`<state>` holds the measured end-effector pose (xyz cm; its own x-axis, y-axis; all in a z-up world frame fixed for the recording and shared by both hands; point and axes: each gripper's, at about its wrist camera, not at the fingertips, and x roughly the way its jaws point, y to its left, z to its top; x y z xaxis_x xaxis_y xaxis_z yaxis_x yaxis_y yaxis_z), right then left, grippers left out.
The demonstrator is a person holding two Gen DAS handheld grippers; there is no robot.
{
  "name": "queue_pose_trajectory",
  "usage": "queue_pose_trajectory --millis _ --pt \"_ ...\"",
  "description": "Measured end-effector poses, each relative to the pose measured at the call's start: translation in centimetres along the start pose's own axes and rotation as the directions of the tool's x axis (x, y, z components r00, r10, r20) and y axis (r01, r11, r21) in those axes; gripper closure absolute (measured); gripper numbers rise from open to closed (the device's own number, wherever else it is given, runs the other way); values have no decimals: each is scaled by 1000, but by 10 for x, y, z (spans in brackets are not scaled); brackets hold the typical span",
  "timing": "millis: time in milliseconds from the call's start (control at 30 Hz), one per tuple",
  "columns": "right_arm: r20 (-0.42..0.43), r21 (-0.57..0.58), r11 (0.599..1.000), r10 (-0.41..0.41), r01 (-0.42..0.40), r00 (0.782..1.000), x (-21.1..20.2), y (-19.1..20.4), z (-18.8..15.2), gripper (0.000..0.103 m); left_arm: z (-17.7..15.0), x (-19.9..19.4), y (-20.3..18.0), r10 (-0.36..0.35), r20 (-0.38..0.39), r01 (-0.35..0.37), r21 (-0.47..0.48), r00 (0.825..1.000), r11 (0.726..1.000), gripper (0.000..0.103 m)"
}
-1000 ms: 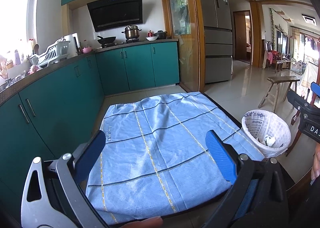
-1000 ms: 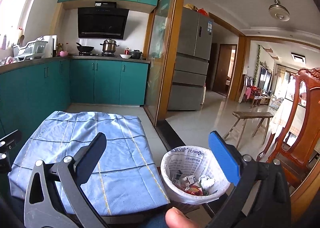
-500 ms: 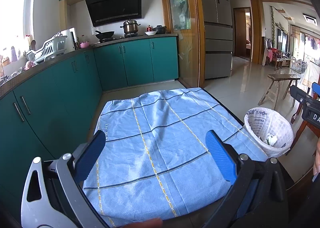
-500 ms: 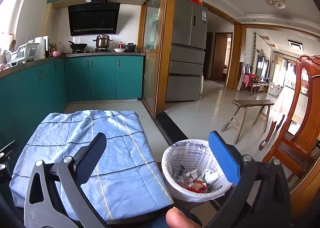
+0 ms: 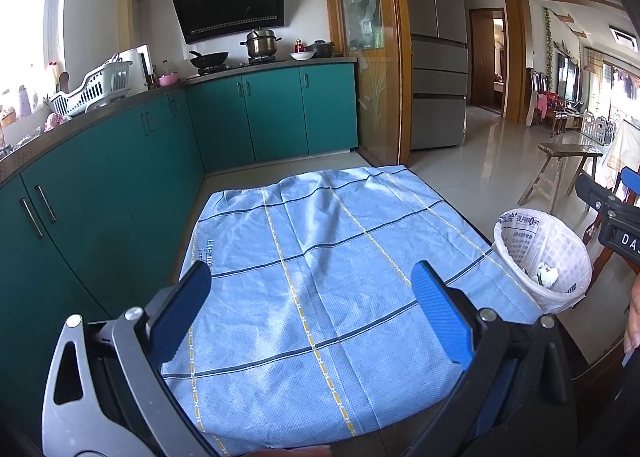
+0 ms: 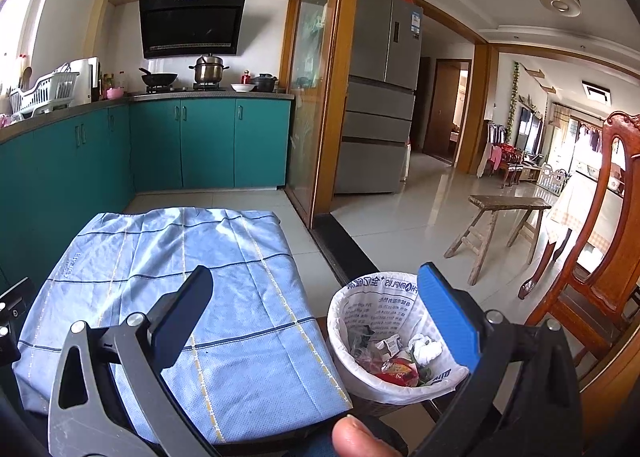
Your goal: Collect trash
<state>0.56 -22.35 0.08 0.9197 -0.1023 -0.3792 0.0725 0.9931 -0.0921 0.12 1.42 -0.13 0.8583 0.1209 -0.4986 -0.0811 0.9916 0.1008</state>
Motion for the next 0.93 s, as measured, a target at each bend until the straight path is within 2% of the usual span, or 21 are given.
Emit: queue_pose_trajectory --millis 400,733,833,933 --pt "-23 10 999 -31 31 999 7 -7 -6 3 0 4 -13 -24 -6 24 25 1000 999 3" --pt "-43 21 1000 -17 18 999 14 -12 -11 3 -2 13 -19 -30 -29 31 36 999 999 3" --pt "-78 34 999 19 -17 997 25 -10 -14 3 -2 30 -12 -33 -41 33 13 999 999 3" --pt "-178 70 989 139 -128 974 56 0 -21 3 -3 82 7 -18 -83 15 -46 996 999 3"
